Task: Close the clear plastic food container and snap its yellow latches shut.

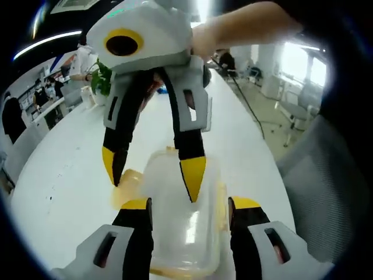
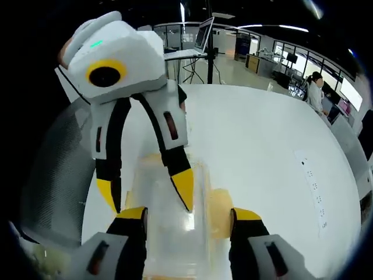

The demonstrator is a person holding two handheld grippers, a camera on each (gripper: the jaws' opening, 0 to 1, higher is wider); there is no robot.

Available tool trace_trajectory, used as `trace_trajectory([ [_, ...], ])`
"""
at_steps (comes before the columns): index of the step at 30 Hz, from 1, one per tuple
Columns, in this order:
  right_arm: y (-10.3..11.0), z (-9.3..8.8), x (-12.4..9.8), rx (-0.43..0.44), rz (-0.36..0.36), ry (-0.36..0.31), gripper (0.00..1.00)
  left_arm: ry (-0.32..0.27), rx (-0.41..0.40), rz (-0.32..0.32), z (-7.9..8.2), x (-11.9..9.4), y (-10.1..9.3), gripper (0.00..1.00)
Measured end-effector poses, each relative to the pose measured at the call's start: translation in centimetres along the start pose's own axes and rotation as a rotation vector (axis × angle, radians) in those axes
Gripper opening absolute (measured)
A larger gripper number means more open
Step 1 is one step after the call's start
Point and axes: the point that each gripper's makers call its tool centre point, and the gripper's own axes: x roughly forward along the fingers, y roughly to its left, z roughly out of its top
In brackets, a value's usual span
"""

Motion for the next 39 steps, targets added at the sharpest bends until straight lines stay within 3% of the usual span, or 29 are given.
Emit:
trace_trajectory([
  [11, 0.4, -0.7, 1.0, 0.012, 0.063, 0.036, 0.64, 0.048, 0.138, 0.041, -0.7, 0.8, -1.0, 0.58],
  [23, 0.8, -1.0, 2.1, 0.084, 0.15, 0.052, 0.6, 0.044, 0.214, 0.113, -1.0, 1.2, -0.3, 0.51],
  [25, 0.7, -1.0, 2.1, 0.091, 0.172, 0.056, 0.59, 0.073, 0.313, 0.138, -1.3, 1.2, -0.1, 0.51],
  [26, 0.6, -1.0, 2.1, 0.093, 0.178, 0.06, 0.57, 0.077, 0.316, 0.149, -1.4, 1.2, -0.2, 0.5],
  [29, 0.4, -1.1, 2.0, 0.093, 0.215, 0.099, 0.52, 0.091, 0.327, 0.16, -1.3, 1.3, -0.4, 0.47],
  [32, 0.8, -1.1, 2.3, 0.092, 0.257, 0.178, 0.52, 0.111, 0.368, 0.171, -1.3, 1.3, -0.7, 0.42],
  [36, 0.8, -1.2, 2.7, 0.074, 0.282, 0.217, 0.52, 0.117, 0.368, 0.204, -1.2, 1.2, -0.6, 0.41],
  [38, 0.8, -1.2, 2.6, 0.086, 0.288, 0.221, 0.51, 0.133, 0.358, 0.211, -1.3, 0.7, -0.5, 0.4],
  [39, 1.5, -1.5, 2.5, 0.148, 0.319, 0.24, 0.51, 0.12, 0.343, 0.202, -1.4, 0.7, -0.5, 0.4],
])
